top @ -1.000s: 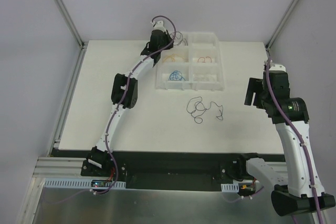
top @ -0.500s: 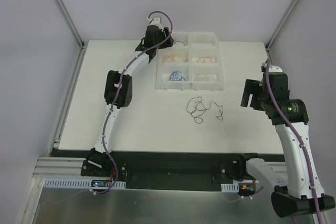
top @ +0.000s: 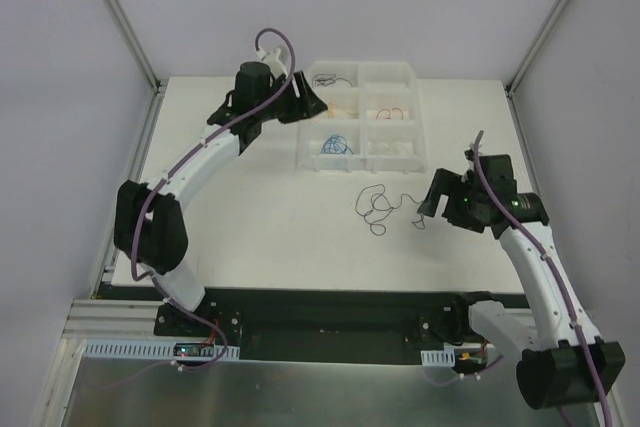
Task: Untangle the cables
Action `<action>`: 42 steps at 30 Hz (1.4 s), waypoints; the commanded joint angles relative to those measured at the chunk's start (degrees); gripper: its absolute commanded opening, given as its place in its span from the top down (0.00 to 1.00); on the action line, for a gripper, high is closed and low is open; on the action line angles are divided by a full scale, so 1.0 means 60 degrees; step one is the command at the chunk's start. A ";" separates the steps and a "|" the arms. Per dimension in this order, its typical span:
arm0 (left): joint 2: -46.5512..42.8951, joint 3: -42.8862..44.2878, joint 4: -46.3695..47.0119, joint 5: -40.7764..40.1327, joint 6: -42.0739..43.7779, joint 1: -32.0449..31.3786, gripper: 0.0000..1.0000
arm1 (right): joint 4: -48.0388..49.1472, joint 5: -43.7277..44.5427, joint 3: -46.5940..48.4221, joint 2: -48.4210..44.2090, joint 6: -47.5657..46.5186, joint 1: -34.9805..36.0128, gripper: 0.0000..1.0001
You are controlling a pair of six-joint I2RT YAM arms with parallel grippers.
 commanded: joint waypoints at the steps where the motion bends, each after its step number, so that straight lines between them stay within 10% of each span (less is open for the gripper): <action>1: -0.1977 -0.2504 -0.1594 0.1382 -0.0528 -0.0924 0.43 | 0.1525 -0.2270 -0.0277 0.1464 0.1013 -0.0002 0.04; 9: -0.4528 -0.5863 -0.2181 0.1736 -0.2169 -0.2520 0.48 | 0.3808 -0.4014 0.0001 0.4557 0.1742 0.0027 0.23; 15: -0.4853 -0.5368 -0.2986 0.1281 -0.1950 -0.3108 0.47 | 0.4969 -0.3068 -0.0585 0.5613 0.4938 0.0086 0.32; 25: -0.5087 -0.4429 -0.3910 0.1091 -0.1539 -0.3240 0.47 | 0.5494 -0.1555 -0.0336 0.7135 0.5087 0.0217 0.41; 28: -0.5262 -0.4240 -0.3969 0.1031 -0.1584 -0.3357 0.46 | 0.5732 -0.1848 0.0029 0.7751 0.4576 0.0334 0.58; 33: -0.5819 -0.3916 -0.4393 0.1061 -0.1042 -0.3372 0.44 | 0.5468 -0.2491 0.0338 0.7169 0.4091 0.0802 0.97; 42: -0.7297 -0.4706 -0.4088 -0.0343 -0.1684 -0.3372 0.43 | 0.4105 -0.3722 0.1859 0.4005 0.3577 0.3438 0.99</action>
